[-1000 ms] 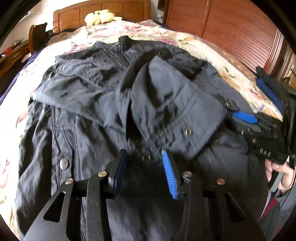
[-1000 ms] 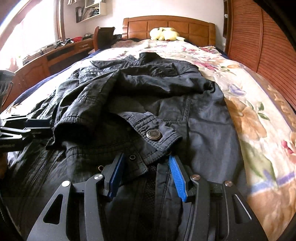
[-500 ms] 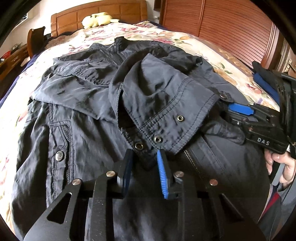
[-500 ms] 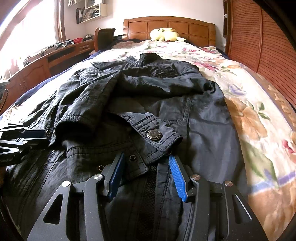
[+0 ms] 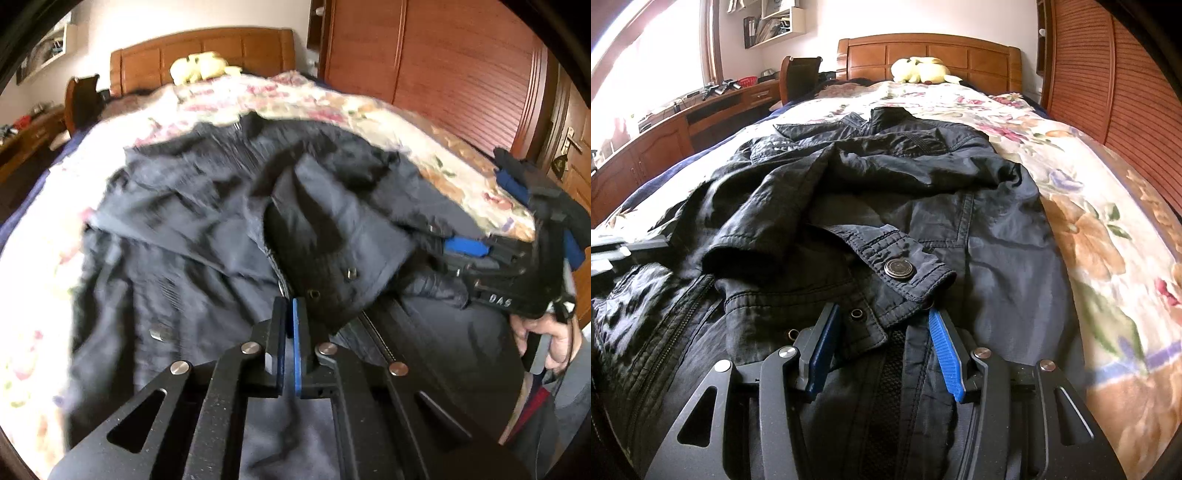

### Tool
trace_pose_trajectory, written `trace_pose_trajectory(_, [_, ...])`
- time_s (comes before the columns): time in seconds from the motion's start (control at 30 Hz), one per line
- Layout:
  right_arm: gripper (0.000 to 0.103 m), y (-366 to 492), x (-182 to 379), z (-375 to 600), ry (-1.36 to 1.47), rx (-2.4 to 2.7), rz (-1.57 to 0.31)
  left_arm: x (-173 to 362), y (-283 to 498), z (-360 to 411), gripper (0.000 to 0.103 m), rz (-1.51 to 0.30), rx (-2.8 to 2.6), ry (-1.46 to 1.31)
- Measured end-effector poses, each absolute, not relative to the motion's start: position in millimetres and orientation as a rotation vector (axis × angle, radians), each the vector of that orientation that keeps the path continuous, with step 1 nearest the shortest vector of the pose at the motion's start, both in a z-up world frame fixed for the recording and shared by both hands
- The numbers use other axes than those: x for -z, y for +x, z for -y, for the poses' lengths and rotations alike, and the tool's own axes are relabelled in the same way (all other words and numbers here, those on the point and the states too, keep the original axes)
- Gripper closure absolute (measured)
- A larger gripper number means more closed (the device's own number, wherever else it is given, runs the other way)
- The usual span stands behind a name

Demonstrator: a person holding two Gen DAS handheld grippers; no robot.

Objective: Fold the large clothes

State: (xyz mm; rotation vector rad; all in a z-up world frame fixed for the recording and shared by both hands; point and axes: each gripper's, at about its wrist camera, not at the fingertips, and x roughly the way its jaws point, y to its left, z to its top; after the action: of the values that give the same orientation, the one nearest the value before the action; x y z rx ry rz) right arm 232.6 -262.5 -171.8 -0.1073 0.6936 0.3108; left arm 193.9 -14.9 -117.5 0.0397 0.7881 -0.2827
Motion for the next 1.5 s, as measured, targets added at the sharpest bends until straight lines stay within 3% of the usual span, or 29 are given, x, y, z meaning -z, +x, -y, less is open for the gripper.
trace_pose_trajectory(0.23, [0.051, 232, 172, 263, -0.108, -0.311, -0.693, 78, 203, -34, 0.100, -0.731, 0.178, 0.090])
trace_pose_trajectory(0.57, [0.051, 233, 172, 262, -0.108, -0.311, -0.693, 74, 235, -82, 0.099, -0.771, 0.134, 0.039])
trace_pose_trajectory(0.77, [0.051, 234, 172, 262, -0.108, -0.311, -0.692, 88, 210, -63, 0.076, -0.795, 0.225, 0.015])
trace_pose_trajectory(1.0, [0.051, 233, 172, 263, -0.108, -0.312, -0.693, 115, 185, -21, 0.072, -0.859, 0.311, 0.029])
trace_pose_trajectory(1.43, [0.051, 234, 172, 263, -0.107, -0.313, -0.693, 140, 192, -3, 0.072, -0.889, 0.268, -0.006])
trace_pose_trajectory(1.47, [0.051, 234, 172, 263, -0.107, -0.313, -0.693, 138, 192, -4, 0.075, -0.874, 0.254, 0.005])
trace_pose_trajectory(1.5, [0.051, 234, 172, 263, -0.107, -0.312, -0.693, 136, 191, -4, 0.087, -0.860, 0.256, 0.016])
